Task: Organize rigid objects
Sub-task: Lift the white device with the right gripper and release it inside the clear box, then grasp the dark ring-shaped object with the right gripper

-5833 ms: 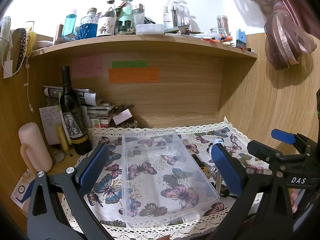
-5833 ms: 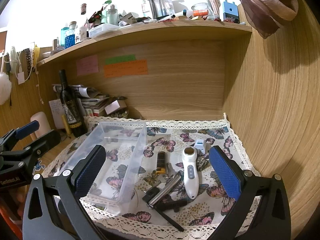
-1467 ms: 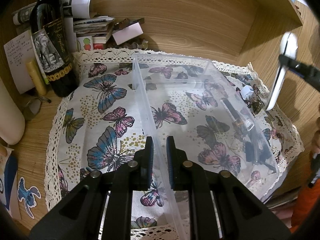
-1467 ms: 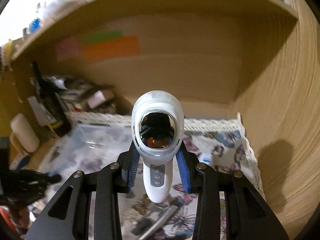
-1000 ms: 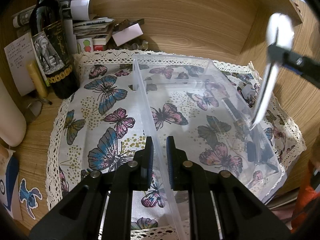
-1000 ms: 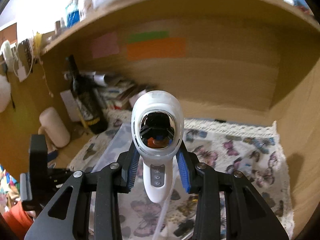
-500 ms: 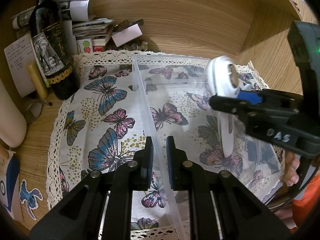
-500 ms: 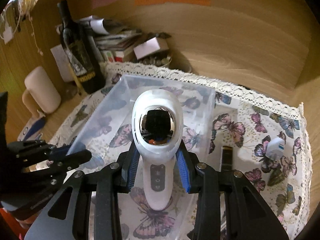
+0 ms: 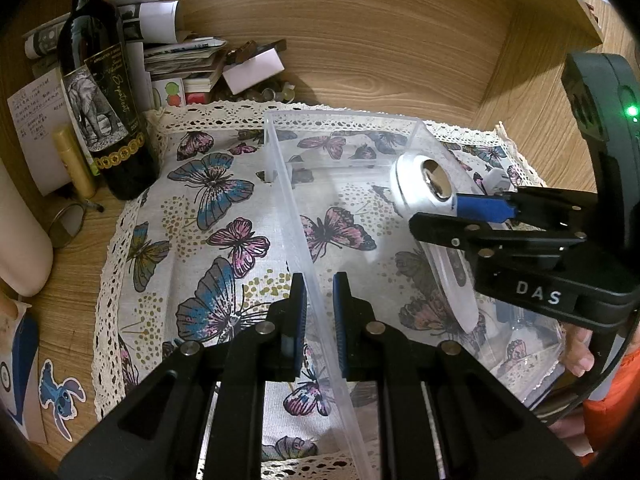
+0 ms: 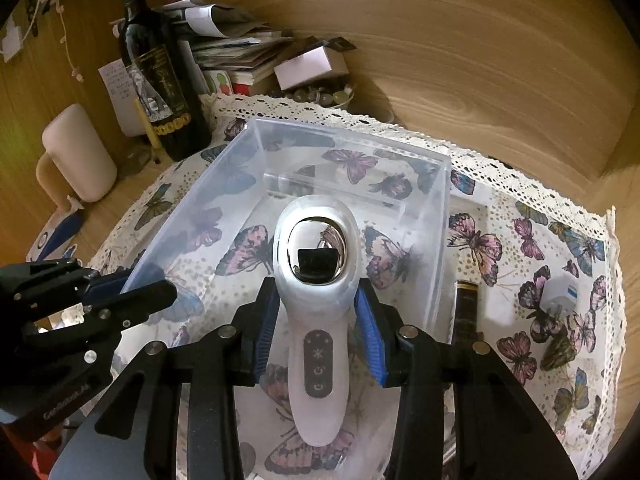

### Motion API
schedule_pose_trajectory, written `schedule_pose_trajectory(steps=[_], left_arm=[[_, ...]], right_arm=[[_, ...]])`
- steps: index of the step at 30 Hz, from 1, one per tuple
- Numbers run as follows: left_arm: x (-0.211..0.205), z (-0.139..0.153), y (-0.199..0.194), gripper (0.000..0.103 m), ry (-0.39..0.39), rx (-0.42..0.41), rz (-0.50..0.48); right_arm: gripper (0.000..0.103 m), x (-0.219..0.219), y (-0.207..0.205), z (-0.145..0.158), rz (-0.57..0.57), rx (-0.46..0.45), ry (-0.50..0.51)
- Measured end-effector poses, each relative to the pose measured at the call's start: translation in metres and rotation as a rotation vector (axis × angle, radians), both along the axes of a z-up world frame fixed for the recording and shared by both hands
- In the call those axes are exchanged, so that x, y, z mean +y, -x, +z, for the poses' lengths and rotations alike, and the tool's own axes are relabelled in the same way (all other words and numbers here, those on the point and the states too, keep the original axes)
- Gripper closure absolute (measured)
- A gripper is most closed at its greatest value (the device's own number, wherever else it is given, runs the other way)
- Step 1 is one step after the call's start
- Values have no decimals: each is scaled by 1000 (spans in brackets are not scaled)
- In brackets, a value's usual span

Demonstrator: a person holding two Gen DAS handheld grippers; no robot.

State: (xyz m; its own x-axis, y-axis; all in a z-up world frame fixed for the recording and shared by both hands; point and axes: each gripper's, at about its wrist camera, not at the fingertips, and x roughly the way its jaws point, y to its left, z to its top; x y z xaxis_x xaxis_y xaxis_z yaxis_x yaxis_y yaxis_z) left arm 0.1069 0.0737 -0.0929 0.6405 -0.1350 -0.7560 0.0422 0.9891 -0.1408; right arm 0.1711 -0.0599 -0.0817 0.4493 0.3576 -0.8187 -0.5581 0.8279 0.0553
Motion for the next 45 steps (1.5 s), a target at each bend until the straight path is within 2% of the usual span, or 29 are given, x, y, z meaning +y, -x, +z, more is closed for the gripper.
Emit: schedule_pose_trajectory(steps=[2, 6, 13, 19, 24, 30, 37, 41, 43, 45], left_arm=[[0, 0, 0, 90, 0, 0, 0], [1, 0, 0, 90, -2, -1, -1], [-1, 0, 1, 90, -4, -3, -2], [-1, 0, 1, 90, -8, -4, -3], [-1, 0, 1, 90, -7, -5, -3], [-2, 0, 2, 90, -8, -4, -2], [-2, 0, 2, 90, -8, -4, -3], [-2, 0, 2, 90, -8, -5, -3], [-1, 0, 1, 90, -8, -4, -3], [-1, 0, 2, 90, -9, -5, -3]], right_arm=[[65, -4, 0, 2, -7, -3, -5], [53, -12, 4, 15, -25, -53, -25], [53, -32, 11, 41, -72, -149, -52], [49, -75, 5, 66, -195, -209, -81], [48, -115, -11, 71, -323, -223, -58], [48, -152, -34, 49, -441, -158, -24], [48, -175, -50, -5, -496, -42, 49], [49, -188, -54, -30, -528, 20, 56], [52, -194, -57, -41, -542, 56, 45], [71, -195, -58, -49, -541, 77, 44]])
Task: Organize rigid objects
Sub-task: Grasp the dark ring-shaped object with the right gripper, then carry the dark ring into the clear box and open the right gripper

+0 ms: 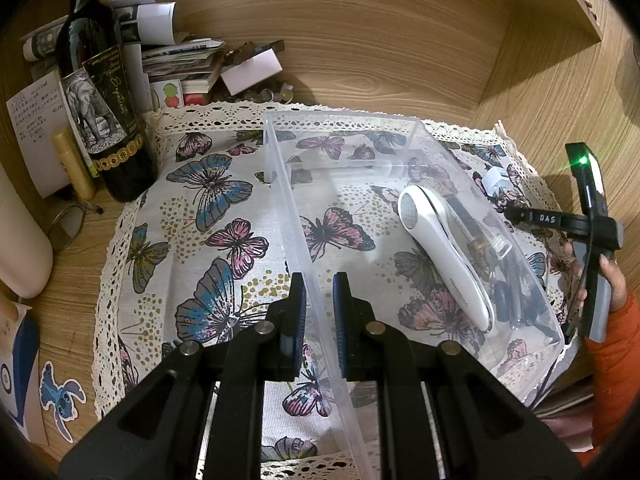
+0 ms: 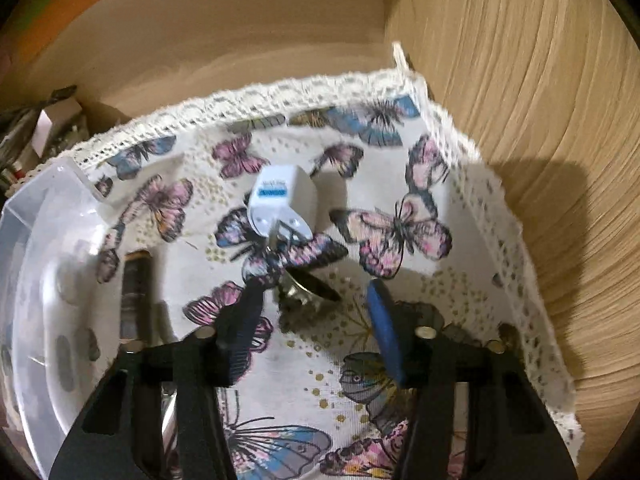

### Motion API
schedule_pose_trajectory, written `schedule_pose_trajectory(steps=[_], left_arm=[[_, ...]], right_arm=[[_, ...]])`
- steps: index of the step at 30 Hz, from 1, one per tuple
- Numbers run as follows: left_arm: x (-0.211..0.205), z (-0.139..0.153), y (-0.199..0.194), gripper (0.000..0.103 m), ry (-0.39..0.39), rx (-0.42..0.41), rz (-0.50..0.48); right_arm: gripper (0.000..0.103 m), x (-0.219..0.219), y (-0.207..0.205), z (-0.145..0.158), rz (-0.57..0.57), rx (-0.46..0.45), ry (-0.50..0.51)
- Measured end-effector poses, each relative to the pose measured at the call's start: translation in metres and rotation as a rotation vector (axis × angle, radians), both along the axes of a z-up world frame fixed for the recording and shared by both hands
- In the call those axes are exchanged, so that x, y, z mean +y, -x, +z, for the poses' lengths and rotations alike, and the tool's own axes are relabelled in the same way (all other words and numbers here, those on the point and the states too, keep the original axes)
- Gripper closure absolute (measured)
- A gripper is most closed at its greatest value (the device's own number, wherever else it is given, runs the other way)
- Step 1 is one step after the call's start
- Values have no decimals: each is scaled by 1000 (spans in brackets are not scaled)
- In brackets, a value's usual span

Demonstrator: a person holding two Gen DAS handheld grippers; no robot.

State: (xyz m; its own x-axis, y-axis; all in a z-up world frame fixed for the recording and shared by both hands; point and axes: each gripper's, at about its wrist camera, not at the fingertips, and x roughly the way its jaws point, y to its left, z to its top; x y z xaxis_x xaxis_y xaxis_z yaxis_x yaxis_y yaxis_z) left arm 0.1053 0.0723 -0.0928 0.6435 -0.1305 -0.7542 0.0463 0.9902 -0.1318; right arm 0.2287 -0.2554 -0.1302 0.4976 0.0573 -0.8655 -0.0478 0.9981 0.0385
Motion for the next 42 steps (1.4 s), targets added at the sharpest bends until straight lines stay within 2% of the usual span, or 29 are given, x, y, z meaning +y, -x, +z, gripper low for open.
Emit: schedule_pose_trajectory(steps=[1, 8, 20, 27, 32, 42], left_arm=[[0, 0, 0, 90, 0, 0, 0], [0, 0, 0, 90, 1, 0, -1], [2, 0, 0, 90, 0, 0, -3], [1, 0, 1, 90, -8, -2, -4], [0, 0, 2, 90, -8, -2, -3], [-2, 0, 3, 90, -19, -2, -5]], right_arm=[[74, 0, 0, -2, 6, 7, 1], [74, 8, 18, 8, 58, -57, 17], [74, 62, 35, 79, 186, -215, 1], [73, 96, 47, 107, 280, -305, 3], [73, 120, 56, 111, 355, -320, -27], [73, 159, 74, 101, 475, -278, -103]])
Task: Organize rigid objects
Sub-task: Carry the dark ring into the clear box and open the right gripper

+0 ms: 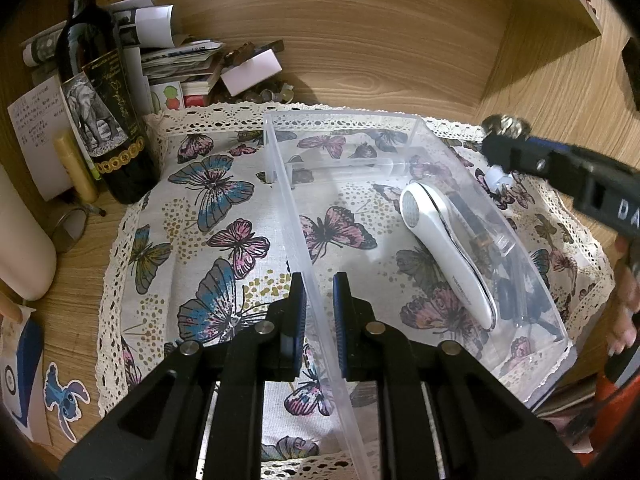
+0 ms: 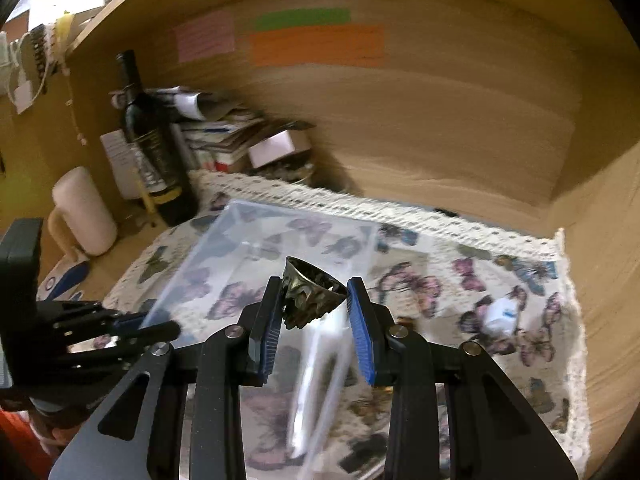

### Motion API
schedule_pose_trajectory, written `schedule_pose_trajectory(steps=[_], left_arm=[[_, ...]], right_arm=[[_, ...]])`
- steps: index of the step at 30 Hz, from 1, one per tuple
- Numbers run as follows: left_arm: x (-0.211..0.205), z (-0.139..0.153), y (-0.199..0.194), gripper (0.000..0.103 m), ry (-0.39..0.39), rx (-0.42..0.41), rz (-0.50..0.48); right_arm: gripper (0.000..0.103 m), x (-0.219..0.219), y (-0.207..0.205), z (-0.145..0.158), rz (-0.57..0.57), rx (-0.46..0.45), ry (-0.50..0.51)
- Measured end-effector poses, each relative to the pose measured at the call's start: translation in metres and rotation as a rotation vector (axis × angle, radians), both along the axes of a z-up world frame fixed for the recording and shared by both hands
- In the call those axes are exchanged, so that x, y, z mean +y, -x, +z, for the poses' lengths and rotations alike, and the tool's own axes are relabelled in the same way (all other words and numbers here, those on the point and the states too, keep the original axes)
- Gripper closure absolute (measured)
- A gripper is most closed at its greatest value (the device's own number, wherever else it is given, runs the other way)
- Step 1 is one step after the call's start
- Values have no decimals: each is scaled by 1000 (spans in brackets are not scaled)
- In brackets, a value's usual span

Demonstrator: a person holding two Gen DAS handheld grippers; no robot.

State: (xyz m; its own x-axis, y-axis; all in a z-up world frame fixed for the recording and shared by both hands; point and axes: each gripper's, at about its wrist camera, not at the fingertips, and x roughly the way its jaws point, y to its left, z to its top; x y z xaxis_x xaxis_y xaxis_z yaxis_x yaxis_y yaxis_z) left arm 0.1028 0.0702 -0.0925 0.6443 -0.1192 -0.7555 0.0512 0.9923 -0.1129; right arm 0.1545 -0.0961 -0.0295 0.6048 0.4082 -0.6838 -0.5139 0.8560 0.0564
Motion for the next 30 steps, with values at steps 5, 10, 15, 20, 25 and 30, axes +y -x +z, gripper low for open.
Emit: schedule_pose_trajectory(steps=[5, 10, 15, 20, 25, 30], left_arm=[[-1, 0, 0, 90, -3, 1, 0], [-1, 0, 0, 90, -1, 1, 1], [-1, 0, 1, 90, -1, 1, 1], [-1, 0, 1, 90, 1, 2, 1], [-2, 1, 1, 90, 0, 2, 1], [-2, 1, 1, 90, 0, 1, 2]], right_arm=[[73, 15, 4, -13, 43, 48, 6], [73, 28, 4, -27, 82, 94, 44], [73, 37, 2, -40, 108, 144, 81], [73, 38, 2, -43, 109, 158, 86], [57, 35, 3, -38, 96, 135, 70], [50, 26, 5, -22, 67, 83, 41]])
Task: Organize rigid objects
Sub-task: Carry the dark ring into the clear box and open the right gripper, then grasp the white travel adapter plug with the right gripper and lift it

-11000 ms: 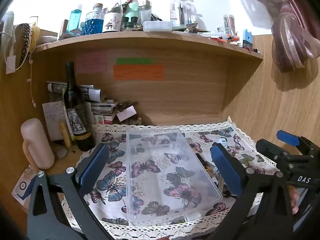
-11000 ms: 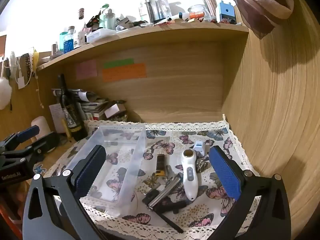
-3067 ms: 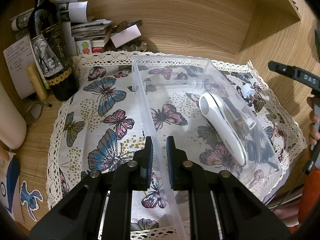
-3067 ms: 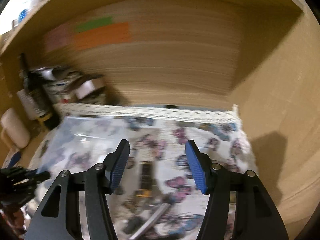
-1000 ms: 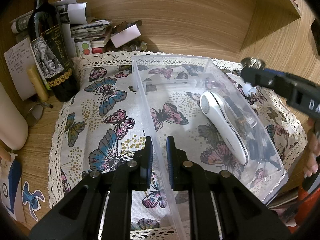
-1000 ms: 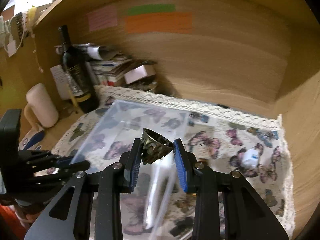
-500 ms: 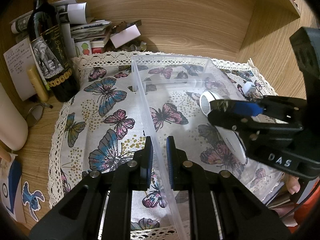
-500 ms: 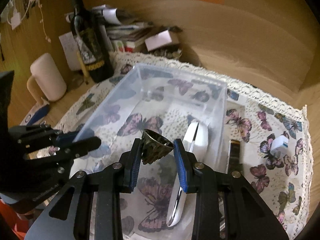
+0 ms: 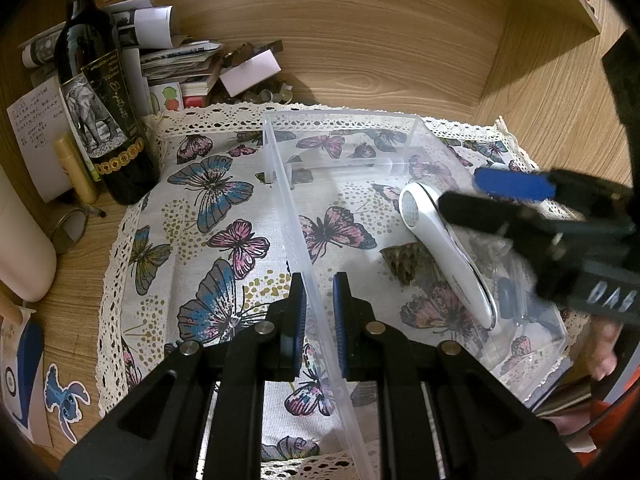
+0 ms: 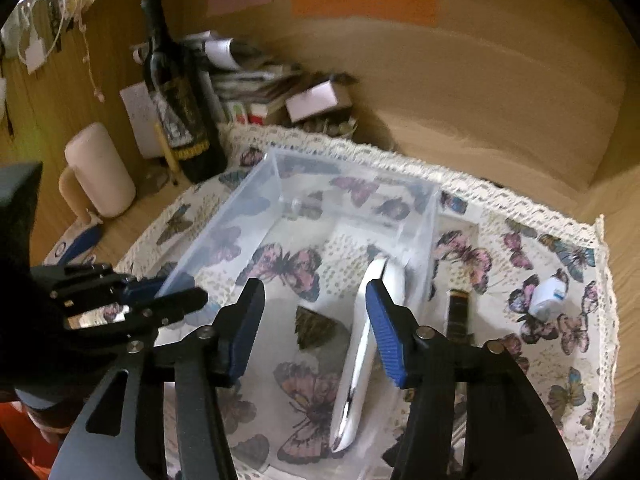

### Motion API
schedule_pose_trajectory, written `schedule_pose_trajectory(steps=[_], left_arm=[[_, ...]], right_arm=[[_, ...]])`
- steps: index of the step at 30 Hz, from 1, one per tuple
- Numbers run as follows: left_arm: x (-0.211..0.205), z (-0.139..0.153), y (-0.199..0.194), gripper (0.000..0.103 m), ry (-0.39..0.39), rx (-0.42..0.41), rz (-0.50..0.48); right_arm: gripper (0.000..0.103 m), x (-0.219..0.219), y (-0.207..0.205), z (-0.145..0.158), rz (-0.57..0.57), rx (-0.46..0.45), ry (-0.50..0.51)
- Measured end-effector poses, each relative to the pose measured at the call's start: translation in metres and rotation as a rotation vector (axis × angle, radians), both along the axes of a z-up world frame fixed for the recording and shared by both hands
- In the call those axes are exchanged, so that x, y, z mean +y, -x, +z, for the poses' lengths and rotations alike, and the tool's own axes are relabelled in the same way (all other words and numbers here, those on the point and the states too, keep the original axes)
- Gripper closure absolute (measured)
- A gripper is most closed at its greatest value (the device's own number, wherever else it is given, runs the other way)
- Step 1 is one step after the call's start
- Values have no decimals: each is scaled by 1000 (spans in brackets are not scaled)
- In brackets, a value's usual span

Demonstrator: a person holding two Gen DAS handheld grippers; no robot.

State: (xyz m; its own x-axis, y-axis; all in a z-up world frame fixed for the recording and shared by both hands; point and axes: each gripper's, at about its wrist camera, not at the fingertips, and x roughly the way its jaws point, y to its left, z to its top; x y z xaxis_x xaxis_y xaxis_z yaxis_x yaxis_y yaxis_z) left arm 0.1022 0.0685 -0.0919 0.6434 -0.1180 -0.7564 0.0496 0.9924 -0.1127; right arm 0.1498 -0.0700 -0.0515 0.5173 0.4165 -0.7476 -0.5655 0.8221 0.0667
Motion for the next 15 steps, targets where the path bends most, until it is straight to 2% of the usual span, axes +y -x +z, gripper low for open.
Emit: schedule_pose_trajectory(steps=[7, 9, 15], left_arm=[[0, 0, 0, 90, 0, 0, 0], [0, 0, 0, 90, 2, 0, -1], [0, 0, 0, 90, 0, 0, 0]], right_arm=[[42, -34, -7, 29, -108, -76, -59], [39, -46, -9, 34, -146, -97, -61], [39, -83, -25, 38, -276, -128, -30]])
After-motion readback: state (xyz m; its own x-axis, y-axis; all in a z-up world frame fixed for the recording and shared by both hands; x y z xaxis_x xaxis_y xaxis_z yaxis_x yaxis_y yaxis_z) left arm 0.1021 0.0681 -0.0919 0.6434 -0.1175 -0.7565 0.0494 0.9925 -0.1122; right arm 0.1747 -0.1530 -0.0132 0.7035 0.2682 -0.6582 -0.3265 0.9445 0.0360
